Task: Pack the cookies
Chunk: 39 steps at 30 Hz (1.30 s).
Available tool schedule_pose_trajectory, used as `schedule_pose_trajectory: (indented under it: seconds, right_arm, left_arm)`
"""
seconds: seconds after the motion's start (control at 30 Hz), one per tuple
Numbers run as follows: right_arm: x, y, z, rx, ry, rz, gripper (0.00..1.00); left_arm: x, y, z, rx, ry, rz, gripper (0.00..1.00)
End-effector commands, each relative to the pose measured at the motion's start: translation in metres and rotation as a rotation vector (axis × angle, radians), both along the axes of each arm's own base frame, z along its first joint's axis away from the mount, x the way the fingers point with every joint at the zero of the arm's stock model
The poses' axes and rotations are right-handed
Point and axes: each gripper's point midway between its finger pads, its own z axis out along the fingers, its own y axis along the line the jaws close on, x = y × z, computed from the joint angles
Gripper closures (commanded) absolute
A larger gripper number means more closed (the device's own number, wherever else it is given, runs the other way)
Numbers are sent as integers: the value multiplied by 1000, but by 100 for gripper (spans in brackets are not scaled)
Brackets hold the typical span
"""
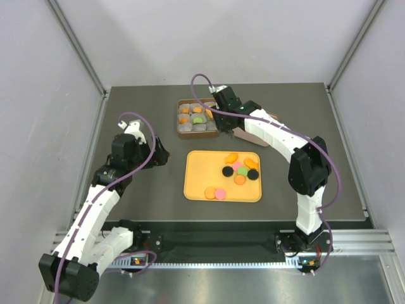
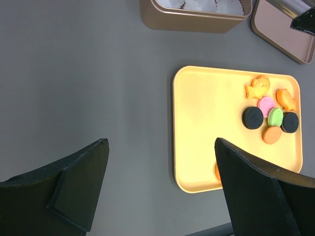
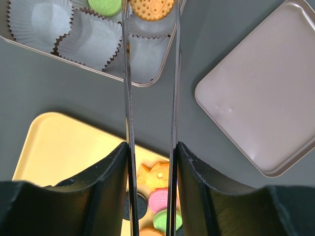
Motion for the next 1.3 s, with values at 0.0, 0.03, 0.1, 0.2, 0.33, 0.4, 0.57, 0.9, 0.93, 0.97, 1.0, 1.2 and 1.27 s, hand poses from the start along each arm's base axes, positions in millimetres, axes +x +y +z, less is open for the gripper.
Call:
schedule_pose_trajectory:
  seconds: [0.0, 0.03, 0.1, 0.2, 0.33, 0.4, 0.57, 0.9, 0.93, 0.97, 1.0, 1.2, 1.27]
  right_arm:
    - [15, -2, 26, 24, -66, -24, 60]
    - [15, -2, 25, 22, -64, -24, 60]
    - [15, -2, 28, 22, -69, -25, 60]
    - [14, -3, 27, 21, -68, -25, 59]
    - [15, -2, 27, 23, -67, -27, 59]
    - [14, -2, 27, 21, -66, -25, 59]
    - [13, -2, 29, 23, -71, -24, 58]
    - [12, -1, 28, 22, -66, -21, 57]
    - [12, -1, 29, 21, -68, -18, 57]
    - [12, -1, 28, 20, -67, -20, 57]
    - [12, -1, 28, 21, -66, -22, 57]
    - [12, -2, 30, 23, -69, -22, 57]
    - [12, -2, 30, 23, -71, -23, 57]
  left_arm:
    - [6, 0, 8, -6, -36, 3, 7]
    - [6, 0, 9, -7, -39, 3, 7]
    - [6, 0, 9, -9, -39, 0, 7]
    - [6, 0, 9, -8, -39, 2, 7]
    - [7, 0, 9, -8, -41, 2, 7]
    - [6, 0, 8, -7, -38, 3, 7]
    - [6, 0, 8, -8, -39, 2, 7]
    - [6, 0, 8, -8, -39, 2, 7]
    - [6, 0, 8, -8, -39, 2, 7]
    - [6, 0, 8, -8, -39, 2, 7]
    - [6, 0, 8, -9, -39, 0, 7]
    - [6, 0, 9, -8, -41, 3, 7]
    - [6, 0, 8, -9, -39, 0, 7]
